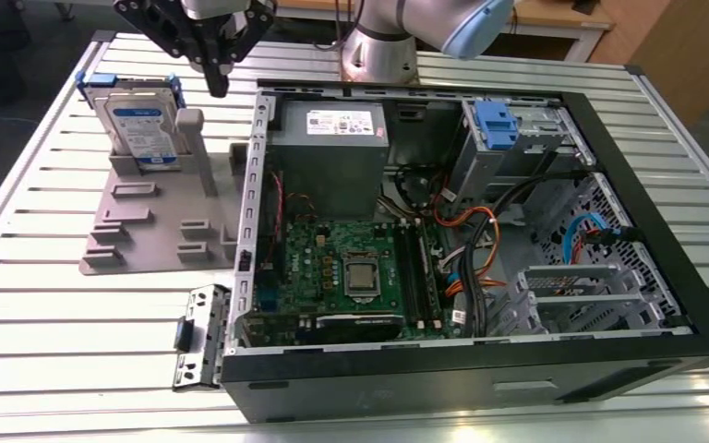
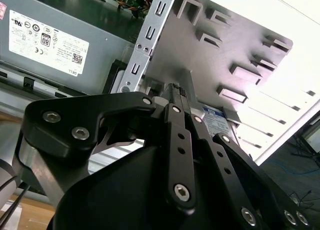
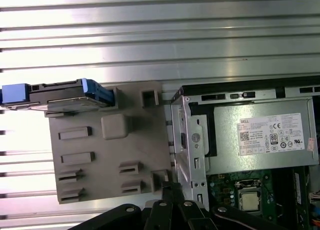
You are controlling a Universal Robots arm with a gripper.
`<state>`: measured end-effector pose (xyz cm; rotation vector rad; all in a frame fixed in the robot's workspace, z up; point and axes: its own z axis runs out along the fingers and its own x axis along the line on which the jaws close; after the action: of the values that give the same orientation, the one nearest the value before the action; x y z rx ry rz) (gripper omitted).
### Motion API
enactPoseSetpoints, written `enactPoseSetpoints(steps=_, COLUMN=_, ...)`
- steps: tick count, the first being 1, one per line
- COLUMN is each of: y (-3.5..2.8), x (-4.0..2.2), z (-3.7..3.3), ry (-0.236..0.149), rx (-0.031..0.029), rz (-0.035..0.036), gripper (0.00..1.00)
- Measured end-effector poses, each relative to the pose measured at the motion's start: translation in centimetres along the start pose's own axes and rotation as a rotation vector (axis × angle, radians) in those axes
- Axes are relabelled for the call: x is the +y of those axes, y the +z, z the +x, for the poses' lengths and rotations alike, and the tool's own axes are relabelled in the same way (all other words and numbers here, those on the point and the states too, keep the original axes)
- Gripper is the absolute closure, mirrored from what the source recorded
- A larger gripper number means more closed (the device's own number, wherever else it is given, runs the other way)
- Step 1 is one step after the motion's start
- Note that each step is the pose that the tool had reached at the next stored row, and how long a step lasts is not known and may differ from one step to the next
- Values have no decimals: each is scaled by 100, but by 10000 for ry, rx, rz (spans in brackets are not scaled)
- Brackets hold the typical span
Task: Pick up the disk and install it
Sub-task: 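Reach for the disk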
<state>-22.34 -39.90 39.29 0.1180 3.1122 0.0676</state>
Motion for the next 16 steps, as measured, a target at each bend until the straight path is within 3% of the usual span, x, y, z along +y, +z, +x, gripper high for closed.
enactPoseSetpoints(steps=16, y=-2, x=-7, z=91, ry=0, rx=0, rz=0, gripper=90)
